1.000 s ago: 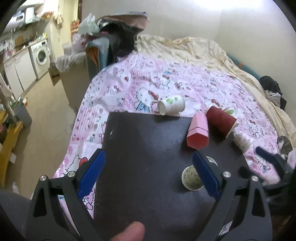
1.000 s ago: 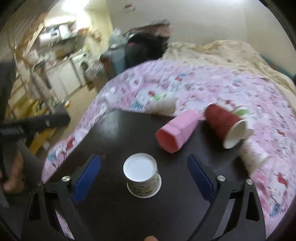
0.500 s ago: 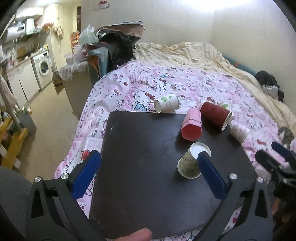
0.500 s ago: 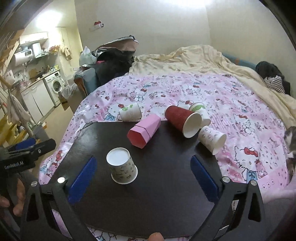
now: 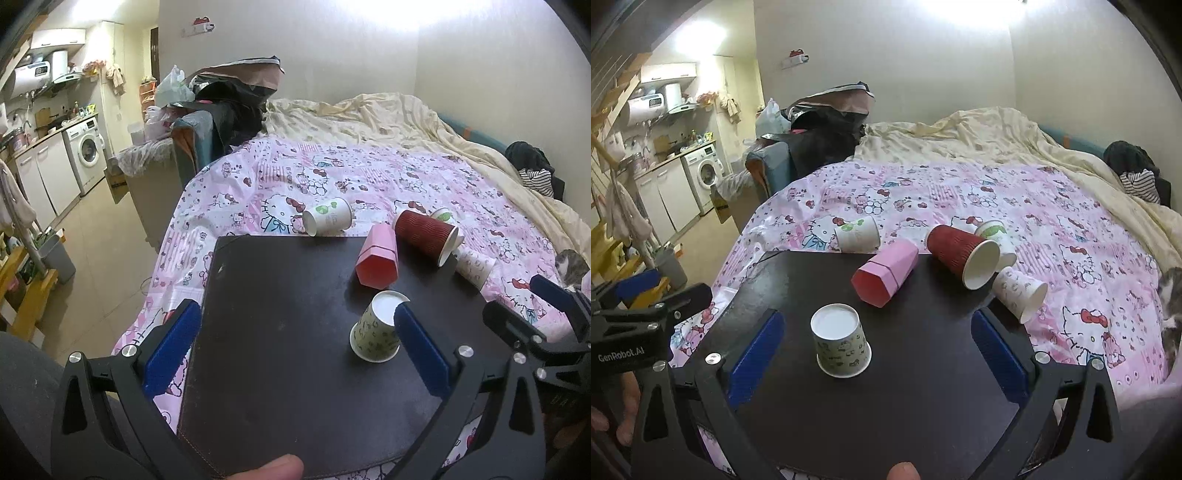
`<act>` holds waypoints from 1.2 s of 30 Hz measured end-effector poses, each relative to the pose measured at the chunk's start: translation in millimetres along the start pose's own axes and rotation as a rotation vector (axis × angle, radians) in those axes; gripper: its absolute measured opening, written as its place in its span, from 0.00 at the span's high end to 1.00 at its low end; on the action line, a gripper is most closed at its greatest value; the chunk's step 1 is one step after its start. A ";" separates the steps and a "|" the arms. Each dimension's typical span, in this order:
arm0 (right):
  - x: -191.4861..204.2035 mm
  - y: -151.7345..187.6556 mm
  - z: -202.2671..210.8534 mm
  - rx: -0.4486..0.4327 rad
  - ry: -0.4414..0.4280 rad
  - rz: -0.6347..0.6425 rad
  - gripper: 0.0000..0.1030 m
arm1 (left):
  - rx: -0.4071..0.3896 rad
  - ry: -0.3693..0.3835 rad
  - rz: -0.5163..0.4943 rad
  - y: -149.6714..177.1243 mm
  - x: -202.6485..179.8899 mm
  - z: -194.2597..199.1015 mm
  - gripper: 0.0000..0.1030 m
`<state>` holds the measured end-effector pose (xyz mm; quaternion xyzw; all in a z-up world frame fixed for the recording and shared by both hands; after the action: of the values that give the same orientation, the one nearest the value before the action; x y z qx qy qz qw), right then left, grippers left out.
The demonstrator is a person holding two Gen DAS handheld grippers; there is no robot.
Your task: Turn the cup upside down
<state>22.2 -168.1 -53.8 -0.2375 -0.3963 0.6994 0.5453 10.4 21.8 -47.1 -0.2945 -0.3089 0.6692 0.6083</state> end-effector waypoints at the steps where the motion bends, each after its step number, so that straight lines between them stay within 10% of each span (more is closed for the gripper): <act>1: 0.3 -0.4 -0.7 0.001 0.001 0.002 0.00 | 0.001 -0.001 0.001 -0.2 0.3 -0.2 0.00; 36: -5.4 -6.2 -1.2 -0.017 0.024 -0.007 0.00 | -0.004 0.007 0.008 -1.5 -3.1 0.8 0.00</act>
<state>28.3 -172.3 -49.9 -0.2492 -0.3966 0.6910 0.5506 11.1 18.7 -45.4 -0.2993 -0.3070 0.6699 0.6061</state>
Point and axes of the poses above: each gripper's, at about its wrist camera, not at the fingertips, and z roughly against the way its jaws point, x to its left, y to its underside, the point moved 7 cm from there along -z, roughly the way its jaws point
